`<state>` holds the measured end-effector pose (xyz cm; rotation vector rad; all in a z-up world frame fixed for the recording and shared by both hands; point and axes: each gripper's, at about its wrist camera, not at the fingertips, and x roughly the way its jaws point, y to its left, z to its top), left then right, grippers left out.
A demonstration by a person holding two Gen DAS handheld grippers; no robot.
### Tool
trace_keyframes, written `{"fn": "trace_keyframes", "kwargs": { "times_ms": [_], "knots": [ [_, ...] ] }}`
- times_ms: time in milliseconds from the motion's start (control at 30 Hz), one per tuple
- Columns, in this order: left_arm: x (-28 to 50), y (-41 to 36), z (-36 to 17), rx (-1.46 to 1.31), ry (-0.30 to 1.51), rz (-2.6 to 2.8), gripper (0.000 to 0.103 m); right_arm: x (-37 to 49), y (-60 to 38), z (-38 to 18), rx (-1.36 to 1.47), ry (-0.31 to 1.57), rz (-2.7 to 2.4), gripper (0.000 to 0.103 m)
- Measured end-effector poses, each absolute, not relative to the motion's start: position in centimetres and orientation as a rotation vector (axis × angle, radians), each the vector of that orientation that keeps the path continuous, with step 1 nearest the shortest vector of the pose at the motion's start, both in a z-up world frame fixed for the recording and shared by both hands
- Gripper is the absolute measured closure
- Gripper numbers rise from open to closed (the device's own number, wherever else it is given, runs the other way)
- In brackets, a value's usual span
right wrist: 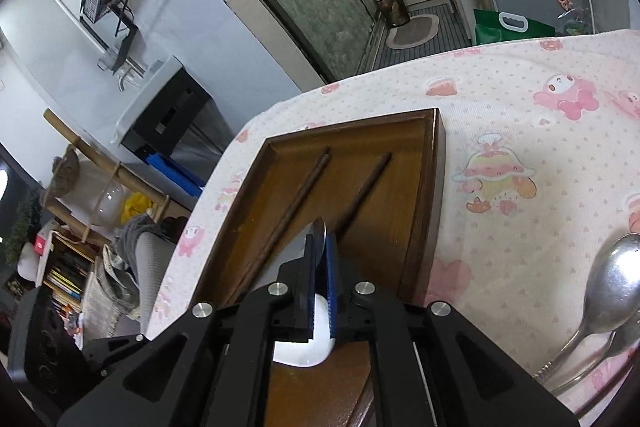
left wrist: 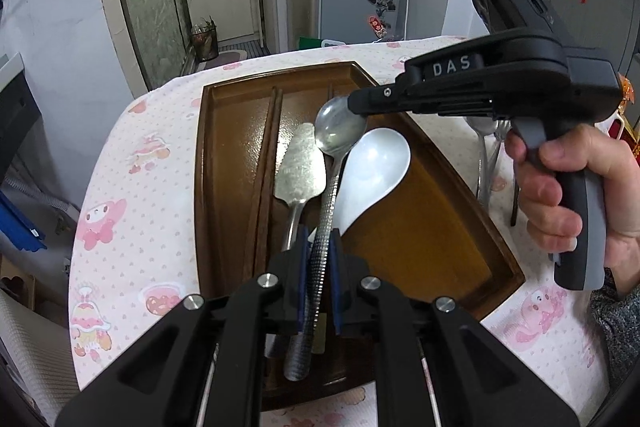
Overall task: Organize utensils
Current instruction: 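Lower the steel spoon into the tray and open the left tool, then grasp another steel spoon by its handle with the left tool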
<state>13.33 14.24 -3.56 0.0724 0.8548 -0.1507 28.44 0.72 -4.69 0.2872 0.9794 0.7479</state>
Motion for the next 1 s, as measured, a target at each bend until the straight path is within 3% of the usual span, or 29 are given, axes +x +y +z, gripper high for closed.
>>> {"fn": "trace_keyframes", "kwargs": {
  "times_ms": [100, 167, 200, 267, 333, 400, 467, 733, 1000],
  "knots": [
    [13.4, 14.3, -3.6, 0.079, 0.852, -0.139, 0.091, 28.2, 0.7, -4.4, 0.278, 0.981, 0.747, 0.090],
    [13.3, 14.4, -3.5, 0.078, 0.847, -0.126, 0.087, 27.7, 0.4, -4.1, 0.265, 0.975, 0.735, 0.058],
    [13.1, 14.4, -3.3, 0.077, 0.838, -0.124, 0.085, 27.5, 0.2, -3.9, 0.253, 0.965, 0.729, 0.053],
    [12.7, 14.3, -2.9, 0.081, 0.820, -0.118, 0.058, 26.8, -0.3, -3.3, 0.228, 0.947, 0.726, 0.047],
    [12.1, 13.9, -2.2, 0.086, 0.799, -0.129, 0.047, 26.3, -1.3, -2.9, 0.233, 0.943, 0.723, 0.041],
    [11.3, 13.1, -1.7, 0.104, 0.783, -0.140, 0.043, 25.8, -2.5, -2.3, 0.240, 0.932, 0.723, 0.039],
    [10.7, 12.2, -1.2, 0.106, 0.773, -0.171, 0.033, 25.1, -4.1, -1.7, 0.240, 0.918, 0.719, 0.038],
    [9.3, 6.0, -1.0, 0.079, 0.768, -0.328, 0.031, 22.8, -14.7, 0.9, 0.234, 0.858, 0.594, 0.038],
    [9.3, 0.0, -2.7, 0.095, 0.786, -0.433, 0.031, 22.4, -22.0, -1.0, 0.252, 0.887, 0.485, 0.042]
  ]
}}
